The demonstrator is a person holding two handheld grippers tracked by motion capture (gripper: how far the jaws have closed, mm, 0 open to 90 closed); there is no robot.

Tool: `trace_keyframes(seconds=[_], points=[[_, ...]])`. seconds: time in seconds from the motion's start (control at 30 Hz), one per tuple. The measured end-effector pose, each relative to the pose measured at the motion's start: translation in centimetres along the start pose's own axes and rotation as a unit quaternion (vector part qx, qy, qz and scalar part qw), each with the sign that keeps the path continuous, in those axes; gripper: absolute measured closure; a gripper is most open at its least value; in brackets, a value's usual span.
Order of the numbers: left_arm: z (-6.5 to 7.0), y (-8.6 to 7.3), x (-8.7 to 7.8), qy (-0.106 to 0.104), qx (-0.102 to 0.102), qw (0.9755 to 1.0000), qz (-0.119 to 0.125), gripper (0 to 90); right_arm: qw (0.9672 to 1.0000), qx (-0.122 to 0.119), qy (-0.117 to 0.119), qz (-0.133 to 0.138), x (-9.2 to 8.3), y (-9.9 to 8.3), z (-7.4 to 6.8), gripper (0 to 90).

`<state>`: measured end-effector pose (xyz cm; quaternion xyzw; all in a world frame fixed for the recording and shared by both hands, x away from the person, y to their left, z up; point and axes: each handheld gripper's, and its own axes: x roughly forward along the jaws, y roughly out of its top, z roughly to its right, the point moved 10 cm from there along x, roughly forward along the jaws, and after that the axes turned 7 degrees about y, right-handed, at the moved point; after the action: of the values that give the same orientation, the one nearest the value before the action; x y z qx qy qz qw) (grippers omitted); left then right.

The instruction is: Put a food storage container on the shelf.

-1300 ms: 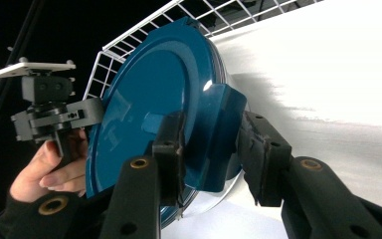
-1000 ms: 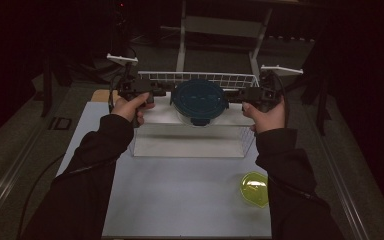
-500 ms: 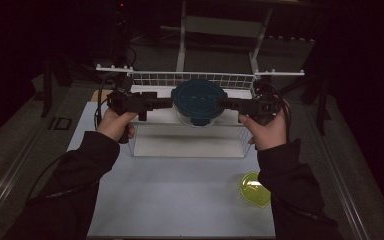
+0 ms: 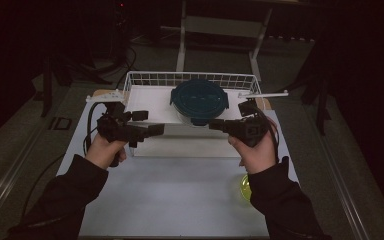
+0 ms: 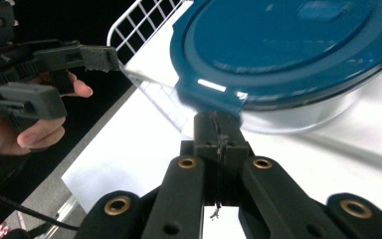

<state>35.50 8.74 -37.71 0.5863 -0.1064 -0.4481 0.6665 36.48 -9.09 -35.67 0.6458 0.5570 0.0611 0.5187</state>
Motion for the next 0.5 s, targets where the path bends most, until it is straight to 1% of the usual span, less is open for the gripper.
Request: trace_keyframes(seconds=[0.07, 0.13, 0.17, 0.2, 0.23, 0.27, 0.3, 0.33, 0.37, 0.4, 0.43, 0.5], points=[[0.1, -1.0, -0.3, 0.005, 0.01, 0.9999, 0.007, 6.0, 1.0, -0.002, 0.005, -0.006, 0.6, -0.5, -0.1, 89.9], [0.6, -2.2, -0.4, -0.013, 0.013, 0.9998, 0.003, 0.0, 0.9999, -0.002, 0.006, -0.009, 1.2, -0.8, -0.2, 89.9], [0.8, -2.8, -0.5, -0.013, 0.017, 0.9998, 0.005, 0.0, 0.9999, -0.002, 0.005, -0.01, 1.5, -0.9, -0.2, 89.9], [0.8, -3.5, -0.5, -0.003, 0.026, 0.9996, 0.008, 0.0, 0.9999, -0.001, 0.005, -0.01, 1.7, -0.9, -0.1, 89.9], [0.8, -3.5, -0.5, -0.003, 0.026, 0.9996, 0.008, 0.0, 0.9999, -0.001, 0.005, -0.01, 1.7, -0.9, -0.1, 89.9], [0.9, -4.8, -0.6, 0.007, 0.035, 0.9993, 0.008, 0.0, 0.9999, 0.001, 0.0, -0.01, 2.3, -0.8, 0.2, 89.9], [0.9, -5.4, -0.6, 0.011, 0.035, 0.9993, 0.01, 0.0, 1.0, 0.002, -0.001, -0.009, 2.4, -0.7, 0.3, 90.0], [1.0, -6.0, -0.7, 0.015, 0.034, 0.9992, 0.013, 0.0, 0.9999, 0.006, 0.004, -0.01, 2.6, -0.7, 0.3, 90.0], [1.1, -6.7, -0.7, 0.016, 0.032, 0.9992, 0.016, 0.0, 0.9999, 0.004, 0.002, -0.011, 2.7, -0.7, 0.3, 90.0], [1.2, -7.4, -0.6, 0.016, 0.032, 0.9993, 0.013, 0.0, 0.9999, 0.001, -0.004, -0.011, 2.8, -0.6, 0.4, 90.0], [1.2, -7.4, -0.6, 0.016, 0.032, 0.9993, 0.013, 0.0, 0.9999, 0.001, -0.004, -0.011, 2.8, -0.6, 0.4, 90.0], [1.9, -9.4, -0.5, 0.015, 0.039, 0.9991, 0.006, 0.0, 0.9999, 0.005, -0.004, -0.013, 3.2, -0.5, 0.6, 90.0]])
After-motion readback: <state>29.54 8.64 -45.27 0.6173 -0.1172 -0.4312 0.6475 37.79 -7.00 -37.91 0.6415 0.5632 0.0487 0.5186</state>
